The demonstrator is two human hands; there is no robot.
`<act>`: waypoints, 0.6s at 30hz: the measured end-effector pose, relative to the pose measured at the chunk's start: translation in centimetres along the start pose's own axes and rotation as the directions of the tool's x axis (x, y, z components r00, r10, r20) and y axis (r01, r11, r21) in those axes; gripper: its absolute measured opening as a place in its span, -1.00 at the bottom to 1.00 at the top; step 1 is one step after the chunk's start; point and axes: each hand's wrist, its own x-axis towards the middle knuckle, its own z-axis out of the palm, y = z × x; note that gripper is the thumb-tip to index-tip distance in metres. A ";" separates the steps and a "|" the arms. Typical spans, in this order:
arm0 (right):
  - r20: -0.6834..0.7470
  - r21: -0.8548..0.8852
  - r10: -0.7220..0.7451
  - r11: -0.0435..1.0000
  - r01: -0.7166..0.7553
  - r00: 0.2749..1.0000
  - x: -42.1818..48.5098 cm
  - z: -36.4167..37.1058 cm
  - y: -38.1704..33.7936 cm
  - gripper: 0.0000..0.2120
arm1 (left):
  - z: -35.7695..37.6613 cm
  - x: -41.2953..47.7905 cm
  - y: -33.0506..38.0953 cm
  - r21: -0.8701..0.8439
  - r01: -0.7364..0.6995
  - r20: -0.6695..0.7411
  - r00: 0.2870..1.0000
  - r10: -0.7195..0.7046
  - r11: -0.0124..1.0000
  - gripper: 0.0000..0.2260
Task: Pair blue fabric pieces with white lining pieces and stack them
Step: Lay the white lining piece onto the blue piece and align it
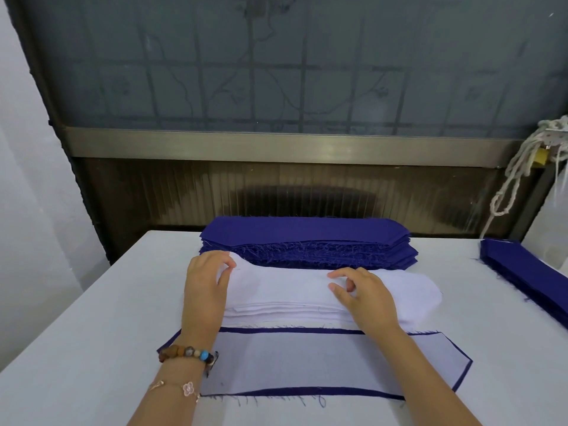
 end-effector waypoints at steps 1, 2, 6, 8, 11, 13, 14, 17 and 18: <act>0.000 -0.001 0.000 1.000 0.000 1.000 0.0 0.0 0.0 -0.79 | -0.1 -0.1 0.2 -0.025 -0.023 -0.059 0.998 0.021 0.999 -0.88; 0.000 -0.003 0.000 1.000 0.000 1.000 0.0 0.0 0.0 -0.79 | -0.3 -0.1 0.4 -0.054 -0.029 -0.108 0.994 0.023 0.998 -0.86; 0.000 0.001 0.005 1.000 -0.005 1.000 0.0 0.0 -0.1 -0.75 | -0.9 0.4 0.4 -0.245 0.188 -0.141 0.964 -0.227 0.951 -0.46; 0.002 0.026 0.017 1.000 -0.017 1.000 0.0 0.0 -0.1 -0.61 | -1.1 0.7 -0.2 -0.294 0.305 -0.075 0.937 -0.340 0.906 -0.41; 0.038 0.058 0.056 0.997 -0.058 0.998 0.4 0.0 -0.1 -0.30 | -1.2 0.8 -1.1 -0.340 0.319 0.000 0.941 -0.339 0.885 -0.73; 0.066 0.067 0.066 0.995 -0.070 0.996 0.6 -0.1 -0.2 -0.23 | -1.2 0.5 -1.3 -0.364 0.287 0.032 0.955 -0.296 0.886 -0.86; 0.078 0.064 0.067 0.995 -0.072 0.995 0.7 -0.2 -0.2 -0.22 | -1.2 0.4 -1.5 -0.358 0.276 0.039 0.959 -0.282 0.892 -0.80; 0.119 0.048 0.073 0.996 -0.079 0.990 1.0 -0.4 -0.3 -0.20 | -1.1 0.3 -1.9 -0.341 0.273 0.020 0.959 -0.283 0.900 -0.85; 0.134 0.044 0.075 0.996 -0.081 0.988 1.1 -0.5 -0.3 -0.21 | -1.0 0.3 -2.2 -0.307 0.279 0.003 0.956 -0.292 0.910 -0.93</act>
